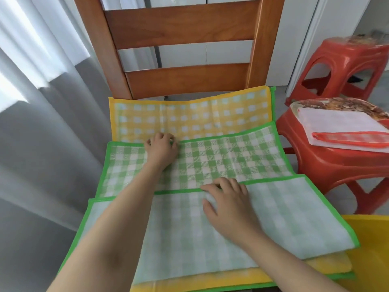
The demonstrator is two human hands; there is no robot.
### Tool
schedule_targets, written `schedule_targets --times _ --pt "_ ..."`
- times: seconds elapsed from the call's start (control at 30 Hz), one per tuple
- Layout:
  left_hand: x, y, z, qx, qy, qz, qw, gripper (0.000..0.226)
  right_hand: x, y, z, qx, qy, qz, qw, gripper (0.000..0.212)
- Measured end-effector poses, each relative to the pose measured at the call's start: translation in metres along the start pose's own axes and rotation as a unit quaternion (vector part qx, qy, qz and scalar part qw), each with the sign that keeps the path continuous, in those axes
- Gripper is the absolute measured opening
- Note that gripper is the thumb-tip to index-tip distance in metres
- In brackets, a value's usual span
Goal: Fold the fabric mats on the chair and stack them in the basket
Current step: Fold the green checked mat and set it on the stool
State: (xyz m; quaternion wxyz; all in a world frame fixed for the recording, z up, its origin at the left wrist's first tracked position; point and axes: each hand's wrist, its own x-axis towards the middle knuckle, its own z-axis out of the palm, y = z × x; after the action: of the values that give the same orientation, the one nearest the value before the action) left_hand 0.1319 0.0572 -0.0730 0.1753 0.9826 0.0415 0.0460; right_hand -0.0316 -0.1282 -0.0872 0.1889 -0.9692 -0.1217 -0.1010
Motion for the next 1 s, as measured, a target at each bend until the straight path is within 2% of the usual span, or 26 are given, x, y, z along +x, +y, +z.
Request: schedule_targets --times 0.1,0.23,0.37,0.5,0.6,0.77,1.0 --pt "0.004 0.001 0.001 0.012 0.016 0.005 1.0 0.035 -0.001 0.0 0.0 0.006 -0.014 -0.005 1.0 0.036" --pt "0.0 0.001 -0.006 -0.059 0.073 0.019 0.995 0.024 -0.002 -0.001 0.0 0.008 -0.009 -0.006 1.0 0.038" --pt "-0.018 0.005 -0.041 -0.112 0.102 0.033 0.988 0.02 -0.003 -0.006 -0.004 0.006 -0.002 -0.01 1.0 0.042" --pt "-0.051 0.019 -0.082 -0.111 0.133 0.054 0.983 0.018 -0.004 -0.009 -0.009 0.035 0.003 -0.006 0.999 0.038" --pt "-0.084 0.027 -0.11 -0.109 0.154 0.061 0.98 0.018 -0.009 -0.021 -0.02 0.066 0.071 0.002 0.995 0.035" --pt "-0.15 0.034 -0.141 -0.128 0.175 0.059 0.974 0.017 -0.028 -0.045 -0.068 0.086 0.198 -0.069 0.974 0.034" --pt "-0.23 0.02 -0.128 -0.159 0.178 0.075 0.968 0.01 -0.046 -0.044 -0.11 0.081 0.249 -0.116 0.958 0.037"
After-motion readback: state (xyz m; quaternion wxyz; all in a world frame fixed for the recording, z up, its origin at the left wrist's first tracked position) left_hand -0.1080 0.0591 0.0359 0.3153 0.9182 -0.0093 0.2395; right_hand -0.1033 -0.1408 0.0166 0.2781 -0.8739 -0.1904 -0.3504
